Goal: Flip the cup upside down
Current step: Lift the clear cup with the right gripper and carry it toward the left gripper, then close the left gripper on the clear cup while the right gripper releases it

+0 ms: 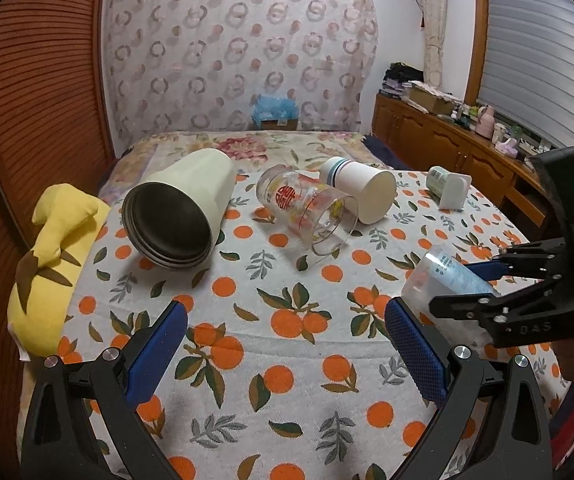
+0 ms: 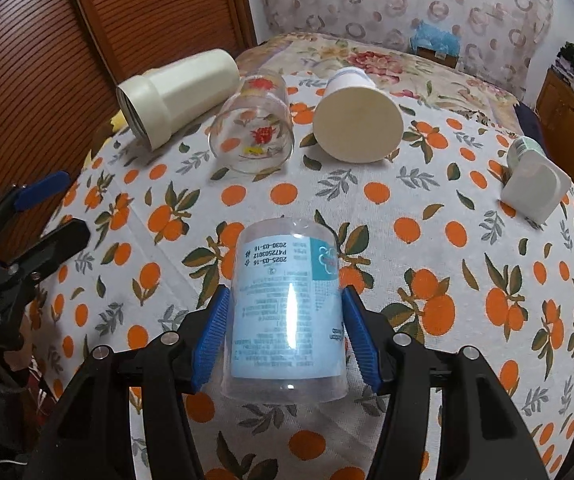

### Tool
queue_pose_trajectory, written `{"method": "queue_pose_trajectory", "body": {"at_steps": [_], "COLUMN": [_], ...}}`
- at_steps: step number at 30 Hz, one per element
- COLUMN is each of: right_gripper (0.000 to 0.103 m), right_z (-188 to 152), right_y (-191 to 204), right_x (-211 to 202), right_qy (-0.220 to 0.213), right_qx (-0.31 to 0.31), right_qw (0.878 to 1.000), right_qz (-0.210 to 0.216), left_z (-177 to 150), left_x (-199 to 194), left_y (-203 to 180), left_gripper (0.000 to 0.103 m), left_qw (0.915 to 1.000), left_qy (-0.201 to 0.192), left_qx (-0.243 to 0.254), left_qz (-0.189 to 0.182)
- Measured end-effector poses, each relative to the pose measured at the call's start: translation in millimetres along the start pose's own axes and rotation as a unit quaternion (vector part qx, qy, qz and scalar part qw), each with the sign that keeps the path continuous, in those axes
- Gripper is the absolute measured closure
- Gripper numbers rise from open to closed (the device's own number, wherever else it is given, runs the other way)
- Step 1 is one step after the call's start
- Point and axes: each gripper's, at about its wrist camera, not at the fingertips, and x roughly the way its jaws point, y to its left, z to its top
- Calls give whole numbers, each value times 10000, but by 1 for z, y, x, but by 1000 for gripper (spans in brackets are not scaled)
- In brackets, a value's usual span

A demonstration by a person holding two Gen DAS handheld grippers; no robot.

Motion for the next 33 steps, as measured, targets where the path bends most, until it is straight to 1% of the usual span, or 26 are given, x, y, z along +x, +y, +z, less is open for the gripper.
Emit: {"method": "queue_pose_trajectory", "body": {"at_steps": [2, 7, 8, 13, 14, 15, 18, 19, 21, 23, 25, 28, 33], "right_gripper": [34, 33, 33, 33, 33, 33, 33, 33, 33, 33, 33, 33, 33], "right_z": [-2, -17, -22, -43, -48, -50, -59, -62, -66, -70, -74, -77, -80], "right_y": [-1, -13, -18, -34, -38, -40, -48, -51, -55, -62, -66, -70, -72], "right_x": [-10, -40, -45, -64, -68, -71, -78, -80, -82, -82, -82, -81, -83], "right_qy": [-136, -588, -689, -1192, -1328, -1407, -1617, -1668, -1731, -1767, -1782, -1811, -1868], "right_qx": [-40, -3, 26, 43, 49, 57, 83, 109, 173, 270, 329, 401, 463], "right_qw": [9999, 9983, 9976, 9925, 9906, 9894, 9857, 9848, 9836, 9829, 9827, 9820, 9809], "right_qz": [-13, -61, -84, -263, -313, -340, -459, -477, -475, -434, -394, -346, -302], "left_z": [3, 12, 14, 22, 24, 26, 28, 29, 30, 32, 34, 37, 37], "left_x": [0, 2, 3, 12, 15, 18, 29, 32, 40, 46, 51, 59, 72], "left_y": [-2, -17, -23, -48, -54, -59, -72, -75, -81, -85, -89, -95, -99], "left_gripper": [8, 8, 8, 8, 10, 14, 16, 16, 23, 24, 25, 26, 27], "left_qw": [10000, 10000, 9999, 9996, 9995, 9993, 9983, 9980, 9965, 9940, 9921, 9907, 9855], "left_qy": [9, 77, 121, 270, 311, 364, 532, 575, 718, 872, 964, 1049, 1351], "left_qx": [-9, 2, 38, 66, 54, 33, -86, -122, -280, -472, -603, -726, -948], "left_qz": [1, -28, 12, -34, -57, -86, -207, -234, -327, -465, -524, -471, -400]}}
